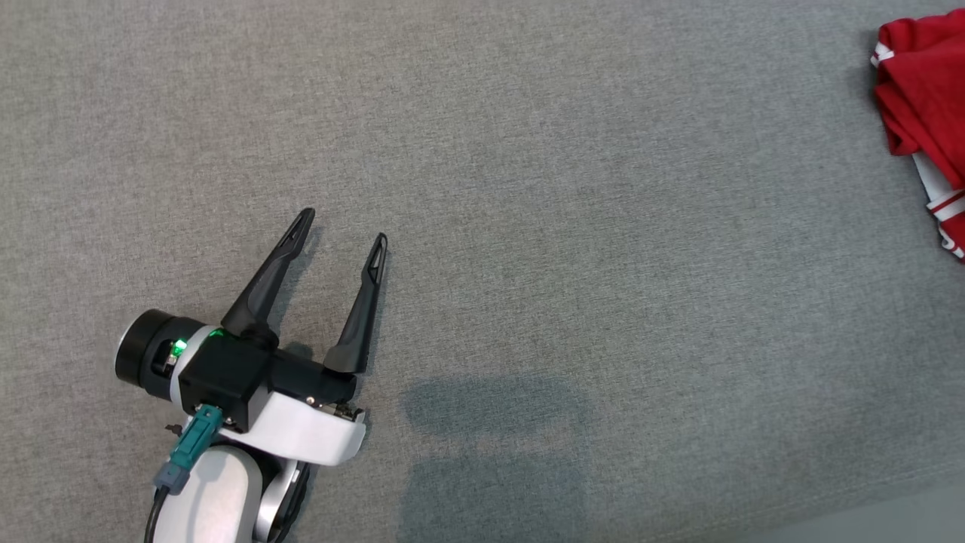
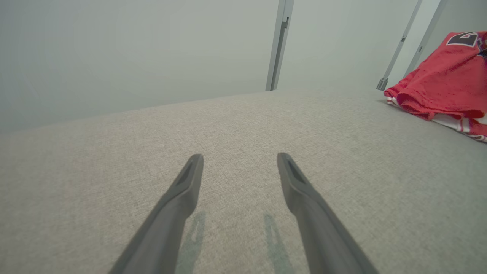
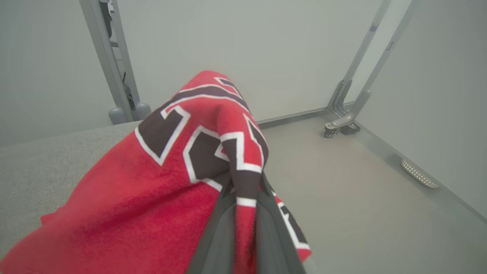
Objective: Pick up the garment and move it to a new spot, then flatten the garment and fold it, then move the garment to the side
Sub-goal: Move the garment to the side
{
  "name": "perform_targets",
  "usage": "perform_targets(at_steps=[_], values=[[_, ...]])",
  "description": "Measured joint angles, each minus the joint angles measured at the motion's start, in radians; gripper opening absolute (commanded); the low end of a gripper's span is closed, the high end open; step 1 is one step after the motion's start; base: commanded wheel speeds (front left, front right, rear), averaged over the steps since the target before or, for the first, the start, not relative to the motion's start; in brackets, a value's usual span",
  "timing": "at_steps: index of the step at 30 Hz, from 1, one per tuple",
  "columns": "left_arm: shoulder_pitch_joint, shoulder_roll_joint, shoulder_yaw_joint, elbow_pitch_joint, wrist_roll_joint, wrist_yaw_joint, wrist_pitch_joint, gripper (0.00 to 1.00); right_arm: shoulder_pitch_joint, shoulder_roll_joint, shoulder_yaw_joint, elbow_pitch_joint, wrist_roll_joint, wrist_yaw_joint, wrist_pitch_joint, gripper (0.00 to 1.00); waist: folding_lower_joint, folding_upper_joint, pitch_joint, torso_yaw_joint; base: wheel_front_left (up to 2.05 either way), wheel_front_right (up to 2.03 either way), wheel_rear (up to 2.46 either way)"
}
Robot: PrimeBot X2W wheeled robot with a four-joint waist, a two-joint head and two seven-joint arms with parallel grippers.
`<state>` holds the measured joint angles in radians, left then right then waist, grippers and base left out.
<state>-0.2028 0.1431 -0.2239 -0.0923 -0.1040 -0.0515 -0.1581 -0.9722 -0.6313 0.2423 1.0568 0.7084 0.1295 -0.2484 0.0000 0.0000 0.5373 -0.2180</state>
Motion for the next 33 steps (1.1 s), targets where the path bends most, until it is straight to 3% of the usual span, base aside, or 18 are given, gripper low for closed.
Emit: perform_targets(at_steps=[10, 11, 13, 24, 33], values=[[-0.020, 0.005, -0.020, -0.020, 0.007, 0.000, 0.014, 1.00, -0.100, 0.001, -0.041, 0.201, -0.061, 0.000, 0.000, 0.00, 0.0000, 0.0000, 0.043, 0.033, 0.00, 0.00, 0.00], [-0.025, 0.005, -0.021, -0.021, 0.007, 0.000, 0.014, 1.00, -0.108, 0.001, -0.046, 0.214, -0.073, 0.000, 0.000, 0.23, 0.0000, 0.0000, 0.045, 0.035, 0.00, 0.00, 0.00], [-0.032, 0.005, -0.022, -0.023, 0.007, 0.000, 0.014, 1.00, -0.110, 0.001, -0.065, 0.222, -0.095, 0.000, 0.000, 1.00, 0.0000, 0.0000, 0.048, 0.040, 0.00, 0.00, 0.00], [-0.032, 0.001, -0.029, 0.000, 0.005, 0.009, -0.001, 1.00, -0.143, -0.015, -0.169, 0.207, -0.282, 0.000, 0.000, 1.00, 0.0000, 0.0000, 0.010, 0.044, 0.00, 0.00, 0.00], [-0.029, -0.028, -0.030, 0.049, -0.025, 0.036, -0.037, 1.00, -0.064, 0.091, -0.300, -0.061, -0.375, 0.000, -0.002, 1.00, 0.0000, 0.0000, -0.078, 0.066, 0.00, 0.00, 0.00]])
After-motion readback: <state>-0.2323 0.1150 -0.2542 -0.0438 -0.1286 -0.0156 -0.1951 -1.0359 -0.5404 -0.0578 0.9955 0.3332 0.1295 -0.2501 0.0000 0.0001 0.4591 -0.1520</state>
